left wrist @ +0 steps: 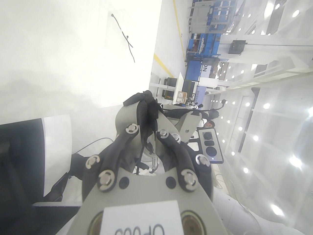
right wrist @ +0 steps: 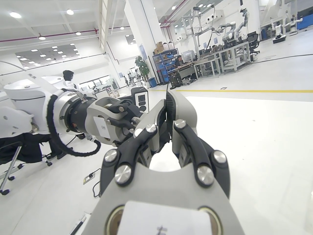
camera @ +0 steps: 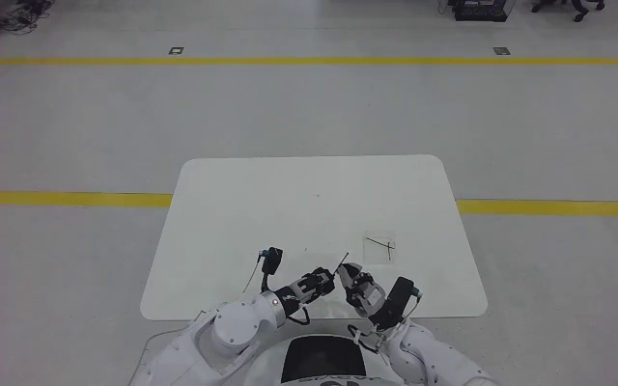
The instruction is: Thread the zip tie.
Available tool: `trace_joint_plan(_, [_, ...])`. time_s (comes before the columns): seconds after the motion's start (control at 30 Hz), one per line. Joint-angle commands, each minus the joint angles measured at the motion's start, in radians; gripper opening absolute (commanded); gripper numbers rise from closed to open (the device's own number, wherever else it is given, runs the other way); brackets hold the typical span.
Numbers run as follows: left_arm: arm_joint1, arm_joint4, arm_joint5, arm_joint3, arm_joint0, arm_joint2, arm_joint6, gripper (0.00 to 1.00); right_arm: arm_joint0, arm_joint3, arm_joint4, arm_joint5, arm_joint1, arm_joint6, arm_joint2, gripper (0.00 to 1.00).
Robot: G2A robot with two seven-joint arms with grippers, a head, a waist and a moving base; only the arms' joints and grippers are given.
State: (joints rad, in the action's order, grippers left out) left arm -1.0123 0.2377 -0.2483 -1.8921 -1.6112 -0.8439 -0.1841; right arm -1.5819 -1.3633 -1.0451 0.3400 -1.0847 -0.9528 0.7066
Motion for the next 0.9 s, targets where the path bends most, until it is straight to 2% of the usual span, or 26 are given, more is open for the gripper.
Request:
trace_joint_plan(0.0, [0.000, 0.000, 0.000, 0.000, 0.000, 0.000, 0.000, 0.00, -0.002, -0.002, -0.003, 0.000, 0.001, -0.006, 0.003, 0.00])
trace_joint_plan(0.37, [0.000, 0.000, 0.000, 0.000, 0.000, 0.000, 0.000, 0.00, -0.020, -0.016, -0.015, 0.000, 0.009, -0.018, 0.020, 0.00])
trace_joint_plan(0.87, [0.000, 0.000, 0.000, 0.000, 0.000, 0.000, 0.000, 0.00, -0.009, -0.002, -0.005, 0.000, 0.007, -0.012, 0.013, 0.00])
